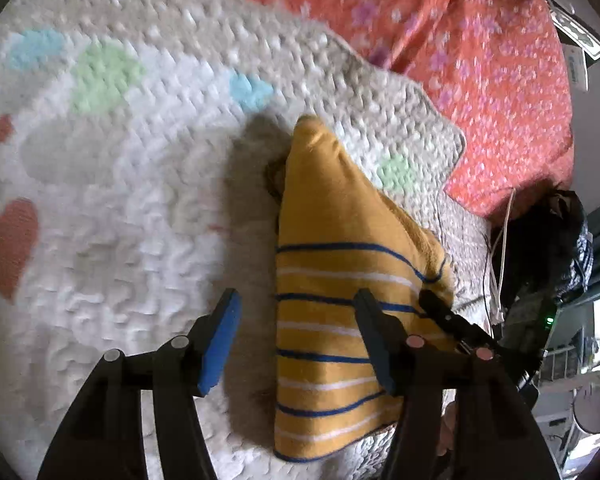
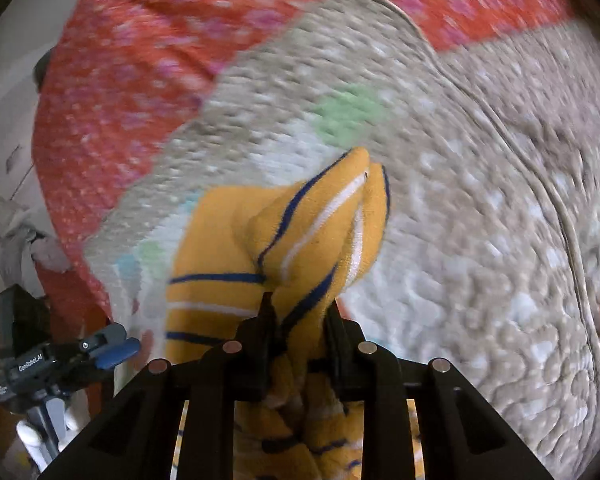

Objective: Fold small clothes

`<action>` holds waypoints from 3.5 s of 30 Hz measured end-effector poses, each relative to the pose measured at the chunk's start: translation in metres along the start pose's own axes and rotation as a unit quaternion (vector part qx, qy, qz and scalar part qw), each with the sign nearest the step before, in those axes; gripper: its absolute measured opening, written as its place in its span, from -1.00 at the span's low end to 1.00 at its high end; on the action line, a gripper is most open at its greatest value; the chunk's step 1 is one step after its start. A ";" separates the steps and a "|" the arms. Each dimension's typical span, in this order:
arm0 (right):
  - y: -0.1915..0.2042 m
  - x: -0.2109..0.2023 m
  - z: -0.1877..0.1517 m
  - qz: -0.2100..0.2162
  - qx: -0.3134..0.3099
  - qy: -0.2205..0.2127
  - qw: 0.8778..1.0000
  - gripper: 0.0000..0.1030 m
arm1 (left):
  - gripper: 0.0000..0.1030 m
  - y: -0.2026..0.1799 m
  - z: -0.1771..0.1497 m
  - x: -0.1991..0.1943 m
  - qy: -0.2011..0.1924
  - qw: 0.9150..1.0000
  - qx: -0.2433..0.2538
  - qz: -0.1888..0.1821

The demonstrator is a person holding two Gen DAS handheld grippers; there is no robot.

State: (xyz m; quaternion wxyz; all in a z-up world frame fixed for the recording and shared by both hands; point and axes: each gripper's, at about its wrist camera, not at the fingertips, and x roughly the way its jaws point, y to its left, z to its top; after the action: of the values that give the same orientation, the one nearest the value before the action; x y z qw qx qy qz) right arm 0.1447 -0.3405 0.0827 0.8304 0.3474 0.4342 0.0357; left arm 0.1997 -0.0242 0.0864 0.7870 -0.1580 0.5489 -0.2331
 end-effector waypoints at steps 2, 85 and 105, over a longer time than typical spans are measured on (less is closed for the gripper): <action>-0.011 0.002 -0.001 0.011 0.007 -0.001 1.000 -0.37 | 0.34 -0.006 0.000 0.015 0.008 1.000 0.011 -0.004; 0.092 -0.037 -0.131 -0.102 -0.075 0.020 0.992 0.13 | 1.00 -0.034 -0.186 -0.193 -0.245 0.922 0.088 0.288; 0.089 -0.010 -0.027 -0.064 -0.027 -0.009 0.998 -0.12 | 1.00 0.018 -0.169 -0.145 -0.160 0.946 0.028 0.280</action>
State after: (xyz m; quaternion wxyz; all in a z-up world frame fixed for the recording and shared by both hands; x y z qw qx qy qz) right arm 0.1396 -0.2621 0.1334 0.8439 0.2964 0.4471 -0.0086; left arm 0.0026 0.0700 0.1328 0.9020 -0.0114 0.4314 0.0093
